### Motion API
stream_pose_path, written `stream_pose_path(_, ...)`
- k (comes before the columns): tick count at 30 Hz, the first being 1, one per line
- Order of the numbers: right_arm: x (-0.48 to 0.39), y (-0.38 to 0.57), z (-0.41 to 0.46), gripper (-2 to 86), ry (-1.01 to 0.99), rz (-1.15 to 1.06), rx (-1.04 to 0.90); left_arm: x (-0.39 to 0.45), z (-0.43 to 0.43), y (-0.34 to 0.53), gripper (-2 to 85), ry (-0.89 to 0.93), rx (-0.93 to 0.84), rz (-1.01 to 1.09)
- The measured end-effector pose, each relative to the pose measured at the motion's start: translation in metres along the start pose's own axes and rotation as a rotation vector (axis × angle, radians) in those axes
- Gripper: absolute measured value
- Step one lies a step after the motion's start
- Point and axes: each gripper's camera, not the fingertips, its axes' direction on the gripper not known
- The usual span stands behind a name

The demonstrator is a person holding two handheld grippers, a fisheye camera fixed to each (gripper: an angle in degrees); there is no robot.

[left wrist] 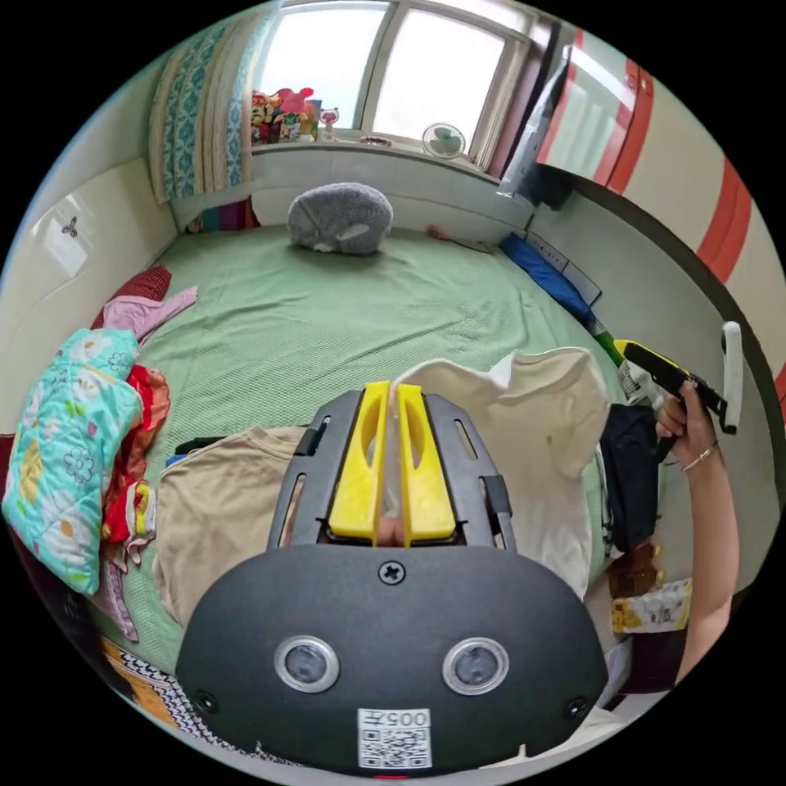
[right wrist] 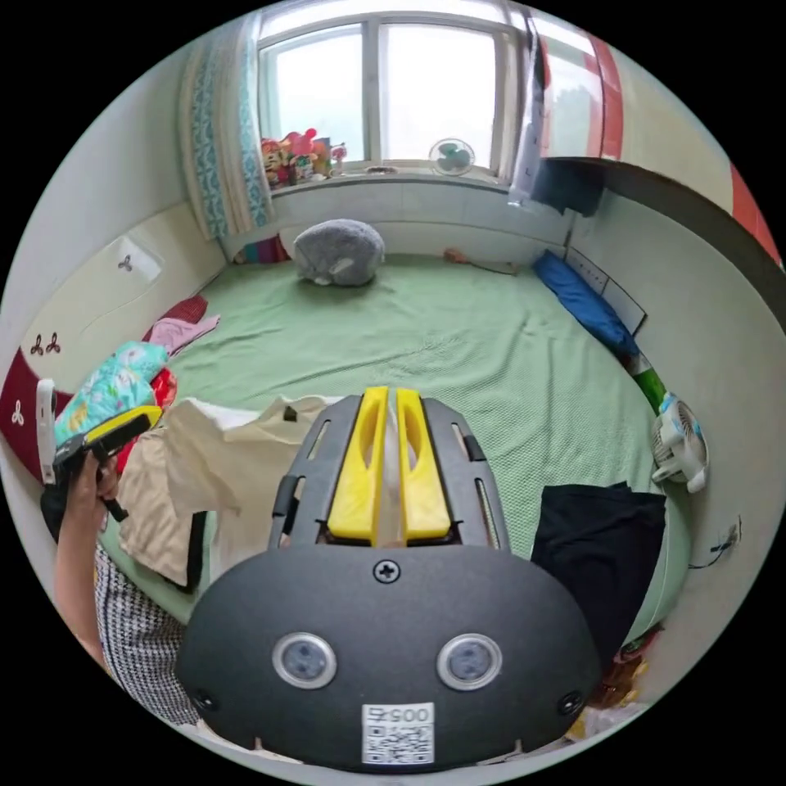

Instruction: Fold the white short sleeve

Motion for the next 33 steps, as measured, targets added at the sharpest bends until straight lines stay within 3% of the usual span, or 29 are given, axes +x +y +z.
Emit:
stream_pose_path(5,0.008,0.077,0.013,7.5,-0.121,-0.089,-0.115,-0.023,0.012,0.067,4.8,0.099,-0.090,0.068)
stream_pose_path(11,0.035,0.222,0.001,10.3,-0.043,-0.209,-0.296,-0.028,0.006,0.209,5.6,0.159,-0.217,0.143)
stream_pose_path(18,0.086,0.327,-0.030,12.0,-0.125,0.017,-0.336,-0.006,0.025,0.345,9.4,0.204,-0.360,0.099)
stream_pose_path(24,0.051,0.356,-0.042,11.6,-0.027,-0.028,-0.269,0.012,0.039,0.372,12.9,0.175,-0.313,0.015)
stream_pose_path(29,0.011,0.366,-0.034,9.4,0.106,-0.116,-0.257,0.017,0.040,0.375,11.0,0.121,-0.324,0.008)
stream_pose_path(33,0.008,0.365,-0.023,6.5,0.140,-0.017,-0.246,0.024,0.038,0.377,8.8,0.089,-0.350,0.033)
